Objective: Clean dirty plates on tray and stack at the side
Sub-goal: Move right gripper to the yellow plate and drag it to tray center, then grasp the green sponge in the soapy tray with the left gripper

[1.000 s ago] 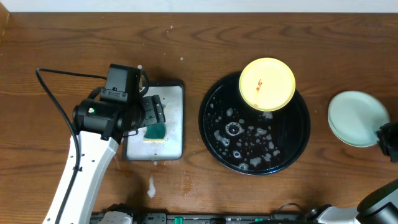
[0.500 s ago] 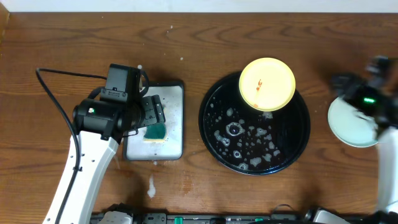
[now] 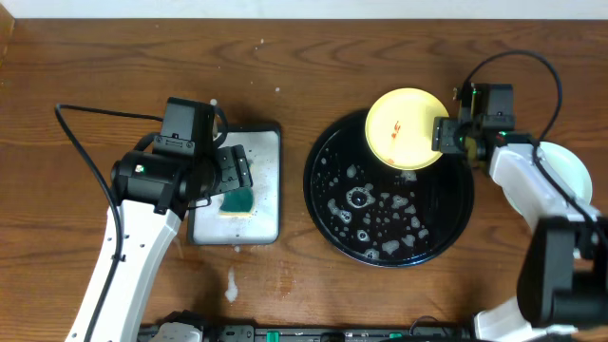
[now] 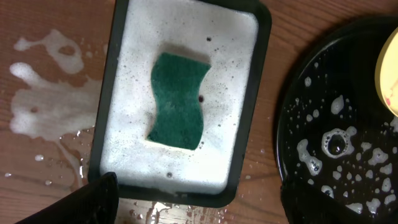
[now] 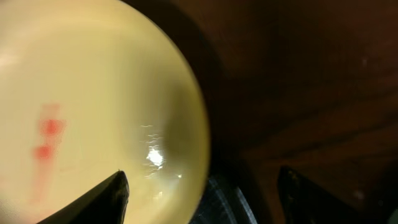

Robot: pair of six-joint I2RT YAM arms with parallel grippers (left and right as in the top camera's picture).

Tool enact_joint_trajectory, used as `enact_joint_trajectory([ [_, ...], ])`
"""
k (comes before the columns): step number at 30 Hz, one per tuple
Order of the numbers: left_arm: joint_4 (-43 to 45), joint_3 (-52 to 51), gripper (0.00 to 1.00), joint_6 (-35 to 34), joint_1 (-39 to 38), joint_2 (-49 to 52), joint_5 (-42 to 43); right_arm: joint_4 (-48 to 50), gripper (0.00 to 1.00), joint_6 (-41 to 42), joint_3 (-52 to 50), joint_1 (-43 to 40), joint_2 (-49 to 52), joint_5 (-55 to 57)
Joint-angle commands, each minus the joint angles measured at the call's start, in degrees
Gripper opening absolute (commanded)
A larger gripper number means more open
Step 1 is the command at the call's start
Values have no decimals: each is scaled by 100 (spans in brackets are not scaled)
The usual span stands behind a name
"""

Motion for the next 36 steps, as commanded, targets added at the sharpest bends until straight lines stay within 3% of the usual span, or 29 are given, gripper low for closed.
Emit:
enact_joint_trajectory([
  [1, -13, 83, 83, 55, 15, 2, -26, 72, 68, -136, -7, -48, 313, 24],
  [3, -13, 83, 83, 55, 15, 2, -26, 57, 42, -133, -7, -48, 446, -361],
  [5, -13, 83, 83, 55, 15, 2, -28, -70, 5, -74, -7, -44, 487, -697],
  [6, -13, 83, 83, 55, 15, 2, -26, -155, 1, 55, -4, -44, 485, -702],
  [15, -13, 83, 84, 55, 15, 2, -26, -1368, 1, 1169, -4, -33, -514, -662],
  [23, -13, 81, 84, 55, 15, 2, -26, -3633, 1, 2157, -109, 177, -1091, -669],
  [26, -13, 83, 83, 55, 15, 2, -26, -3436, 1, 2542, -566, 337, -1056, -656],
  [31, -11, 83, 84, 55, 13, 2, -26, -2221, 1, 3320, -1482, 481, -1051, -809],
  [34, -44, 81, 84, 55, 15, 0, -26, -1768, 23, 2973, -1534, 479, -1080, -1104],
  [36, 20, 81, 83, 55, 13, 20, -28, -1714, 30, 2371, -1360, 474, -1202, -1436],
])
